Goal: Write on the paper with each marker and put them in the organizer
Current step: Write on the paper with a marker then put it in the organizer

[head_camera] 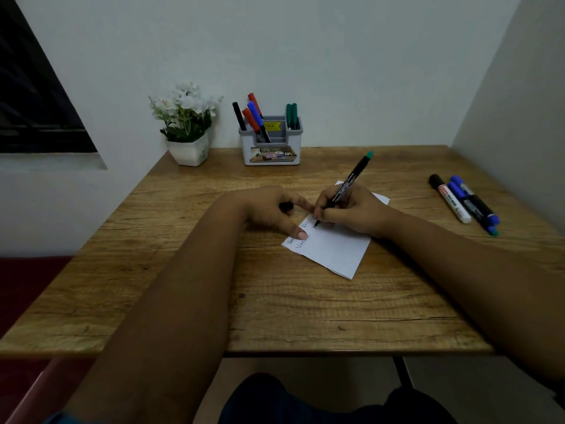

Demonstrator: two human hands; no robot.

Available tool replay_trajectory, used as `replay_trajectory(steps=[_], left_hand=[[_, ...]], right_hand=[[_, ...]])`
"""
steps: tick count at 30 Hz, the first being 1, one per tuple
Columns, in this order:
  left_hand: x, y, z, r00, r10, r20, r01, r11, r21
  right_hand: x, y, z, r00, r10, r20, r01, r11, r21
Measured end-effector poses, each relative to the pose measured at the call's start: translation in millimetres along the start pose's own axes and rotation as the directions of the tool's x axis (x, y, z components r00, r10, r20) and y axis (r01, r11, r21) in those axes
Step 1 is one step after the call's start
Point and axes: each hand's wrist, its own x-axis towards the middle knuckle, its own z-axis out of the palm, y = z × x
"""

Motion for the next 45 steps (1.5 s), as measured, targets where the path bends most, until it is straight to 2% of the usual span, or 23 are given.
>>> replay_trajectory(steps=[5,10,15,20,22,25,26,31,35,45], left_hand=[[-0.2,0.3,-0.2,1.0,0.005,-0.006,-0.005,1.0,0.006],[-0.5,1.1,-0.5,1.0,-0.002,-0.008,0.002,1.0,-0.005],[-0.2,0.8,0.2,1.0,0.005,-0.008,-0.005,1.0,0.004],[-2.0,2.3,-0.3,1.0,0.001,-0.006,-0.001,1.0,0.01],[-1.8,2.1,-0.2,1.0,0.01,-0.004,-0.009,1.0,0.02],[-1.8,1.8,-0.6,1.0,-0.002,0.001,0.002,1.0,0.017],[-1.6,1.9,-0.9,1.0,-0.005,0.003,0.005,1.0,0.014],[-0.9,1.9,-1.4,1.0,-0.015,0.002,0.015,1.0,0.023],[-1.0,1.6,-0.1,1.0,0.002,-0.003,-0.002,1.0,0.013],[-2.0,1.6,-0.6,1.0,0.011,-0.009,-0.011,1.0,0.02]], right_hand=[[-1.4,1.3,-0.5,1.0,0.01,0.026,-0.01,1.0,0.002],[0.2,-0.8,-2.8,0.998,0.023,0.05,-0.019,0.996,-0.093],[-1.1,1.1,-0.6,1.0,0.03,-0.004,-0.03,1.0,-0.008],[-0.4,-0.8,-1.2,0.999,0.024,0.041,-0.02,0.995,-0.096],[-1.0,-0.9,-2.5,1.0,0.02,0.007,-0.02,0.998,-0.057],[-0.5,-3.1,-0.9,0.994,0.025,-0.104,-0.008,0.988,0.155],[0.3,-3.6,0.1,0.992,0.019,-0.123,0.003,0.985,0.173],[-0.1,-5.2,0.1,0.999,0.032,0.032,-0.033,0.999,0.036],[-2.7,-3.0,-4.3,0.999,0.037,0.011,-0.038,0.998,0.054],[-3.8,-3.0,-1.7,0.999,0.048,-0.018,-0.049,0.993,-0.109]])
